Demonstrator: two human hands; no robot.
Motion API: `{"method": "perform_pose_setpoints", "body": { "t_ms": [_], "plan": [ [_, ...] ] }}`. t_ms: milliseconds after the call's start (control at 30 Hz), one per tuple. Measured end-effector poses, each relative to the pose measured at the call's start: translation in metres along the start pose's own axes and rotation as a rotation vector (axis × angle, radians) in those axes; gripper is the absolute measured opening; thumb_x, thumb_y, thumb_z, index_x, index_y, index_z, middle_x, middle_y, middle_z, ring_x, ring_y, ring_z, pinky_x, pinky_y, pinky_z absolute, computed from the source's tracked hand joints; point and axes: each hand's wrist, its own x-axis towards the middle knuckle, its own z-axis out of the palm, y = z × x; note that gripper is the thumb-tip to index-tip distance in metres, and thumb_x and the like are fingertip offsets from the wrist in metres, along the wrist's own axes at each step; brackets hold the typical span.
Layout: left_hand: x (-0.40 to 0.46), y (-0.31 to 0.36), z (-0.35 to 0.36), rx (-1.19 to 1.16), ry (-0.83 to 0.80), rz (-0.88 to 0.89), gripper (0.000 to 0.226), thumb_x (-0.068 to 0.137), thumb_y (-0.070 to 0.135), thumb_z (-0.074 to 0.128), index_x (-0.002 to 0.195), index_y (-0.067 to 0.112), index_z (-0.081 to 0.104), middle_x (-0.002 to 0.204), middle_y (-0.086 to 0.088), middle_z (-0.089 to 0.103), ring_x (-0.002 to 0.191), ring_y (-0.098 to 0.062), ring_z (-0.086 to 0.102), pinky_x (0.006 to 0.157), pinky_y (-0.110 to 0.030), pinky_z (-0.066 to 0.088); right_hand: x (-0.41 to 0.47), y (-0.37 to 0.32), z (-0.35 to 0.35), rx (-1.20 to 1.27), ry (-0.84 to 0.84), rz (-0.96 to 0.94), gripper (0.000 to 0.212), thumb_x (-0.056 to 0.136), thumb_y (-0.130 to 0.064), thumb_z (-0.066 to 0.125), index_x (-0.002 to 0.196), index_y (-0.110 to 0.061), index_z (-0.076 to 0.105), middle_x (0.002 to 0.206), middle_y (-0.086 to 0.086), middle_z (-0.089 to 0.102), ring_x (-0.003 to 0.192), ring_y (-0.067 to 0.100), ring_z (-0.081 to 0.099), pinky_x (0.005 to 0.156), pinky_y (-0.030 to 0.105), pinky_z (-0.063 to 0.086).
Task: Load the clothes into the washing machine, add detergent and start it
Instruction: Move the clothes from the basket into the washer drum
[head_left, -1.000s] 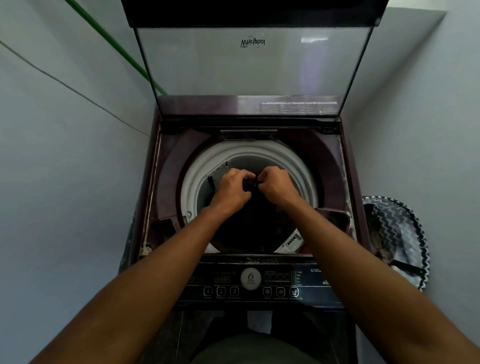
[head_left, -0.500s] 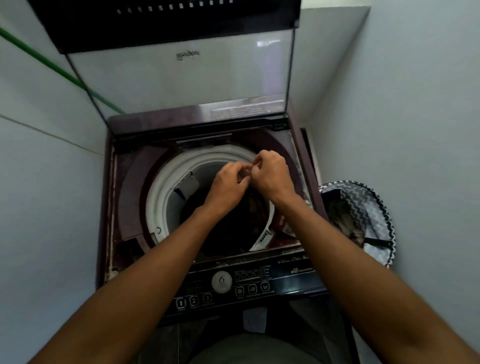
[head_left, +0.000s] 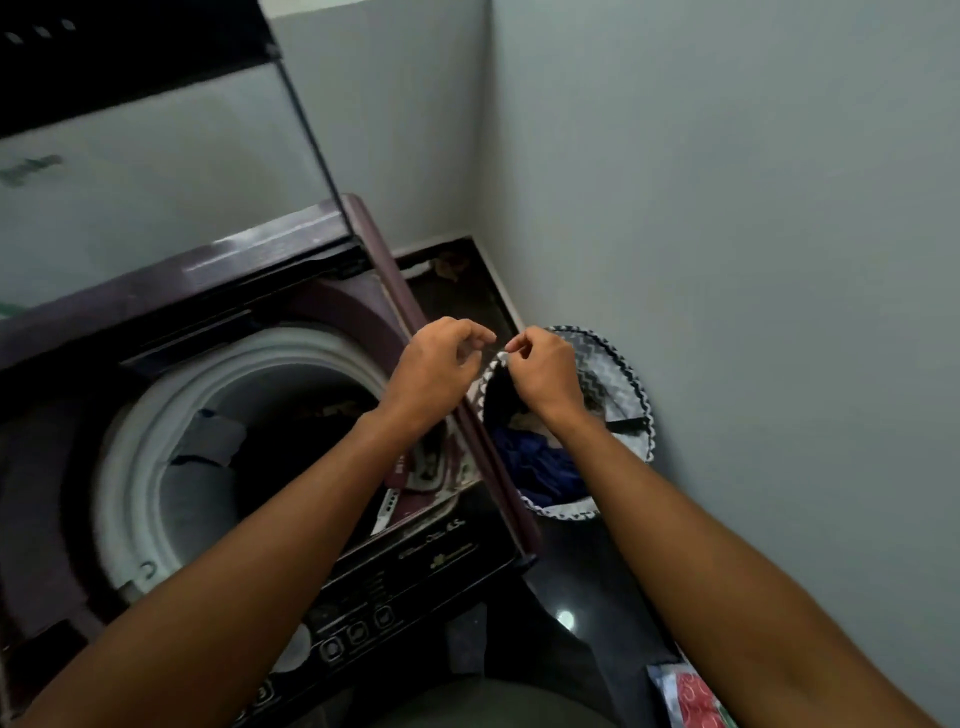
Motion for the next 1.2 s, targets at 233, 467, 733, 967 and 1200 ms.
{"method": "perform_pose_setpoints", "body": {
  "t_ms": [233, 467, 733, 967, 1200],
  "plan": [
    [0.030, 0.015, 0.060, 0.124, -0.424, -0.007, 0.025, 0.092, 0.015, 0.064, 0.116, 0.024, 0.066, 0.096, 0.009, 0.063, 0.080, -0.006, 0.056, 0.077, -0.028, 0.050, 0.006, 0.103, -0.011, -0.037, -0.135, 0.288, 0.012, 0.080, -0.006, 0.059, 0.081, -0.013, 0.069, 0.087, 0.006, 0.071, 0.084, 0.024, 0.065, 0.077, 0.038, 0.055],
    [0.035, 0.014, 0.107, 0.165, -0.648, -0.063, 0.029, 0.098, 0.023, 0.060, 0.127, 0.019, 0.061, 0.099, 0.008, 0.067, 0.086, -0.008, 0.061, 0.069, -0.019, 0.044, -0.009, 0.165, 0.020, -0.127, -0.545, 0.393, 0.022, 0.087, -0.014, 0.067, 0.105, -0.002, 0.069, 0.106, 0.016, 0.070, 0.099, 0.031, 0.064, 0.084, 0.041, 0.052],
    [0.037, 0.010, 0.124, 0.184, -0.690, -0.086, 0.029, 0.099, 0.023, 0.057, 0.128, 0.017, 0.060, 0.099, 0.007, 0.067, 0.086, -0.008, 0.062, 0.079, -0.030, 0.054, -0.018, 0.185, 0.062, -0.182, -0.795, 0.430, 0.070, 0.093, -0.024, 0.059, 0.152, -0.011, 0.023, 0.142, 0.020, 0.046, 0.138, 0.046, 0.028, 0.102, 0.055, 0.036],
    [0.030, 0.009, 0.124, 0.186, -0.646, -0.058, 0.026, 0.098, 0.021, 0.057, 0.124, 0.018, 0.062, 0.098, 0.005, 0.065, 0.087, -0.008, 0.060, 0.077, -0.028, 0.053, -0.021, 0.199, 0.083, -0.343, -0.832, 0.398, 0.060, 0.095, -0.025, 0.062, 0.146, -0.007, 0.036, 0.130, 0.021, 0.052, 0.129, 0.041, 0.044, 0.104, 0.060, 0.030],
    [0.030, 0.012, 0.119, 0.168, -0.619, -0.058, 0.029, 0.099, 0.019, 0.057, 0.128, 0.016, 0.060, 0.099, 0.005, 0.065, 0.087, -0.009, 0.060, 0.073, -0.021, 0.048, -0.022, 0.186, 0.063, -0.135, -0.655, 0.376, 0.041, 0.093, -0.034, 0.058, 0.063, -0.013, 0.039, 0.064, 0.004, 0.042, 0.058, 0.020, 0.039, 0.054, 0.033, 0.028]
  ]
}}
